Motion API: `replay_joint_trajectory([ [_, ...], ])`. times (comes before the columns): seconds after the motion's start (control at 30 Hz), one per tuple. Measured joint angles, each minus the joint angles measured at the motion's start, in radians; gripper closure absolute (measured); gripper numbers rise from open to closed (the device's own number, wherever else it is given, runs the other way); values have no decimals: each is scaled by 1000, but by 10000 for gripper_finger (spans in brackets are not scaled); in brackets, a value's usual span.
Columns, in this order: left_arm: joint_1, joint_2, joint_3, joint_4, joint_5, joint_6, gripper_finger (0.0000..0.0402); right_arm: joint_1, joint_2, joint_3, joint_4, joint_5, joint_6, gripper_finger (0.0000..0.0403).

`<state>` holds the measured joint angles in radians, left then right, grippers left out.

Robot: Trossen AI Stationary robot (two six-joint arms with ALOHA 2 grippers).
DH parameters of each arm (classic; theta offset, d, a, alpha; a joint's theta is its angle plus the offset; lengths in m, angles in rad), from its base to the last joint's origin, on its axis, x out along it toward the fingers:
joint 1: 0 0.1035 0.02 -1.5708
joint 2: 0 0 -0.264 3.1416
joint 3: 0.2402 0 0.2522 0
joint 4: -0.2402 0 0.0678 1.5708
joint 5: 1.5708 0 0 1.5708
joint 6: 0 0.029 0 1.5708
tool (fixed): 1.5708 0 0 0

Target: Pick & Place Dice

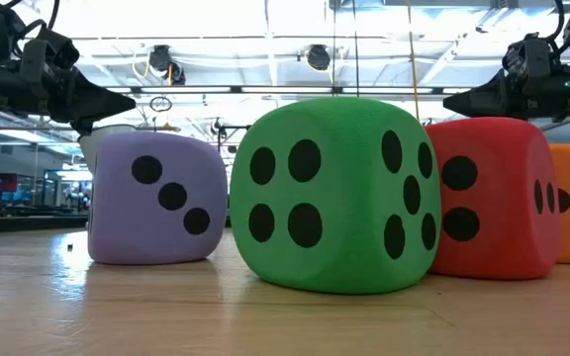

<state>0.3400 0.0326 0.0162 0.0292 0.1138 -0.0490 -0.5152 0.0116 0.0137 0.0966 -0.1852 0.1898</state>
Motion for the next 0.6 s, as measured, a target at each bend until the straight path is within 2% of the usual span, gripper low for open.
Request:
replay_joint_trajectory([
  [0.3, 0, 0, 0, 8, 1, -13, 376, 0, 0, 0, 5, 0, -19, 403],
  [0.6, 0, 0, 0, 16, 98, -206, 376, 0, 0, 0, 5, -1, -14, 403],
])
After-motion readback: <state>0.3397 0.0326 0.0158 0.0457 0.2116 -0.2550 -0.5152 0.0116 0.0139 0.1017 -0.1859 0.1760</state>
